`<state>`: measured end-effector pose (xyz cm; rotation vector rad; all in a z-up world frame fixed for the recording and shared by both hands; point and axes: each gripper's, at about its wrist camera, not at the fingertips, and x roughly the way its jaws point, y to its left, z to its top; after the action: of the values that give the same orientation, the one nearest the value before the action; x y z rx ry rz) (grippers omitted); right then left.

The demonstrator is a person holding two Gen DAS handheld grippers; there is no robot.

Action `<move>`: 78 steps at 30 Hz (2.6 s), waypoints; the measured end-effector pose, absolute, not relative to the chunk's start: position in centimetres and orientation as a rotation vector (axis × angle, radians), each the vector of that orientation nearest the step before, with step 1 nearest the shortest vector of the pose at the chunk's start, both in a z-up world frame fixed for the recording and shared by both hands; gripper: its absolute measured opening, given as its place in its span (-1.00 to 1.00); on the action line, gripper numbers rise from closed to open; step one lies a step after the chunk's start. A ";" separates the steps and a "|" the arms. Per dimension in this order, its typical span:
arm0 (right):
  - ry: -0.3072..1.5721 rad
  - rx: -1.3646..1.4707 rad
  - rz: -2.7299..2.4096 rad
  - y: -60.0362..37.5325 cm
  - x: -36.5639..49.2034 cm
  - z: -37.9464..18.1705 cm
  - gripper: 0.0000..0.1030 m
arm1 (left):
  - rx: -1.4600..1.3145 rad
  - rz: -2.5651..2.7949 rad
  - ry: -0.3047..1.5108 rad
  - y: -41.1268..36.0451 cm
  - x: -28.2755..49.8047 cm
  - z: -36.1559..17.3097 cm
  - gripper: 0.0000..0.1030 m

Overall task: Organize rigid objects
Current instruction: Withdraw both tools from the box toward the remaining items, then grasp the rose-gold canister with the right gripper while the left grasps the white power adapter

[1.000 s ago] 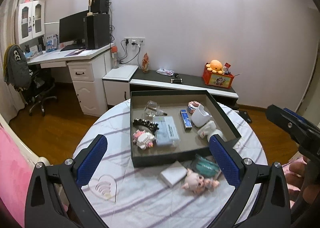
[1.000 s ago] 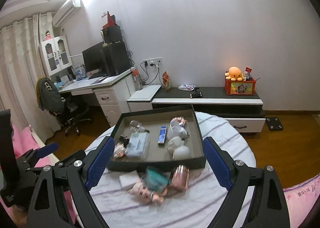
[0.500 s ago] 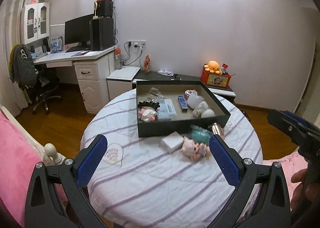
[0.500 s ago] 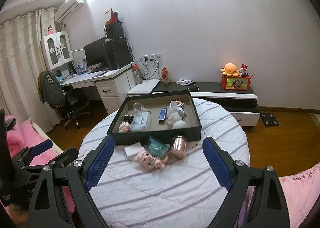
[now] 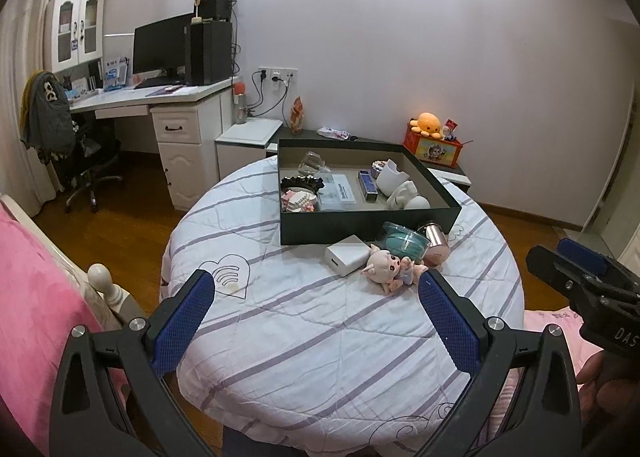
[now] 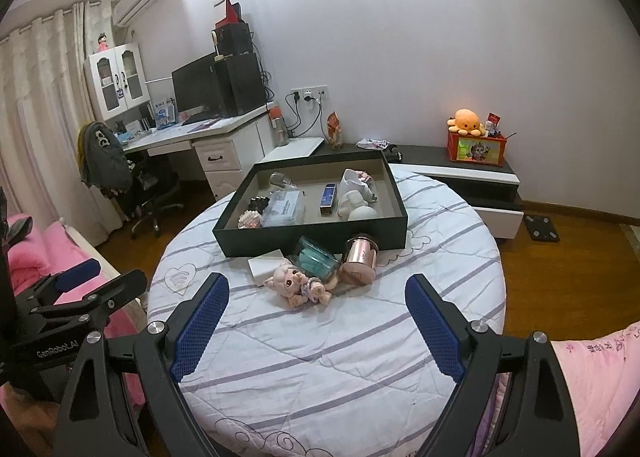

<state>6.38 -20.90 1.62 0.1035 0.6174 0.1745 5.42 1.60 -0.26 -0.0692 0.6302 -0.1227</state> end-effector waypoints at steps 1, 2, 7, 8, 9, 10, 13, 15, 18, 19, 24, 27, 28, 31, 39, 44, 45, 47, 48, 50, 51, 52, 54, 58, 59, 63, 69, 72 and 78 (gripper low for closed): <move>0.618 0.105 0.177 -20.9 6.4 1.6 0.77 | -0.072 -0.124 0.631 1.7 5.4 -0.3 1.00; 0.619 0.108 0.184 -20.9 6.4 1.5 0.77 | -0.073 -0.124 0.633 1.7 5.4 -0.4 1.00; 0.628 0.143 0.216 -21.1 6.8 0.8 0.77 | -0.072 -0.125 0.643 1.6 5.6 -0.7 1.00; 0.630 0.144 0.215 -21.0 6.9 0.7 0.77 | -0.072 -0.125 0.644 1.5 5.6 -0.8 1.00; 0.634 0.141 0.212 -21.1 6.9 0.5 0.77 | -0.072 -0.125 0.645 1.5 5.7 -0.8 1.00; 0.637 0.140 0.211 -21.1 7.1 0.5 0.77 | -0.071 -0.125 0.646 1.5 5.7 -0.9 1.00; 0.645 0.142 0.206 -21.2 7.5 0.2 0.77 | -0.070 -0.125 0.649 1.5 5.8 -1.0 1.00; 0.650 0.143 0.206 -21.3 7.8 0.1 0.77 | -0.068 -0.123 0.657 1.5 6.0 -1.3 1.00; 0.668 0.137 0.195 -21.4 8.6 -0.4 0.77 | -0.064 -0.124 0.670 1.3 6.7 -1.8 1.00; 0.677 0.134 0.191 -21.4 8.9 -0.6 0.77 | -0.060 -0.123 0.673 1.3 6.9 -2.0 1.00; 0.729 0.128 0.166 -21.8 10.9 -2.1 0.77 | -0.031 -0.115 0.703 0.6 8.7 -3.4 1.00; 0.760 0.123 0.149 -22.1 12.4 -3.2 0.77 | -0.007 -0.112 0.741 0.1 10.4 -4.9 1.00; 0.773 0.122 0.143 -22.3 12.9 -3.6 0.77 | -0.002 -0.112 0.749 0.0 10.9 -5.3 1.00; 0.805 0.120 0.130 -22.7 14.4 -4.6 0.77 | 0.018 -0.110 0.785 -0.6 12.8 -6.9 1.00; 0.872 0.126 0.099 -23.9 18.0 -7.0 0.77 | 0.071 -0.103 0.872 -1.4 17.4 -10.7 1.00; 0.892 0.141 0.092 -24.4 19.8 -7.9 0.76 | 0.102 -0.104 0.887 -2.0 19.2 -11.7 0.99; 0.897 0.145 0.094 -24.4 20.2 -8.1 0.76 | 0.102 -0.108 0.888 -2.0 19.5 -11.8 0.99; 0.892 0.155 0.092 -24.7 20.6 -8.2 0.76 | 0.098 -0.118 0.893 -1.9 20.0 -11.9 0.99; 0.890 0.161 0.090 -24.9 20.8 -8.2 0.77 | 0.099 -0.121 0.893 -2.0 20.2 -11.9 0.99; 0.891 0.175 0.079 -25.5 21.2 -8.2 0.76 | 0.113 -0.122 0.891 -2.1 20.5 -12.0 0.99; 0.895 0.180 0.071 -25.8 21.4 -8.3 0.76 | 0.121 -0.124 0.891 -2.2 20.6 -12.1 0.98; 0.899 0.184 0.067 -26.0 21.6 -8.5 0.76 | 0.128 -0.132 0.890 -2.4 20.7 -12.2 0.97; 0.908 0.191 0.059 -26.3 21.8 -8.8 0.76 | 0.130 -0.152 0.893 -2.6 20.8 -12.3 0.90; 0.913 0.203 0.076 -26.7 22.4 -9.2 0.75 | 0.145 -0.189 0.909 -3.2 21.2 -12.7 0.77; 0.917 0.201 0.080 -26.6 22.5 -9.3 0.72 | 0.147 -0.197 0.916 -3.3 21.4 -12.8 0.73; 0.945 0.179 0.103 -26.1 23.2 -10.0 0.43 | 0.159 -0.226 0.920 -3.9 21.5 -12.9 0.56; 0.943 0.179 0.104 -25.7 23.7 -10.9 0.32 | 0.169 -0.259 0.922 -4.4 21.7 -12.7 0.49; 0.937 0.148 0.104 -25.5 24.1 -11.1 0.21 | 0.190 -0.254 0.921 -4.8 22.0 -12.9 0.55; 0.922 0.105 0.119 -24.5 23.7 -11.1 -0.08 | 0.139 -0.307 0.931 -5.1 22.3 -12.8 0.18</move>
<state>23.69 -24.54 -11.06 0.1049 0.9220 0.1190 22.25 -5.08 -12.83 0.1388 0.9313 -0.3072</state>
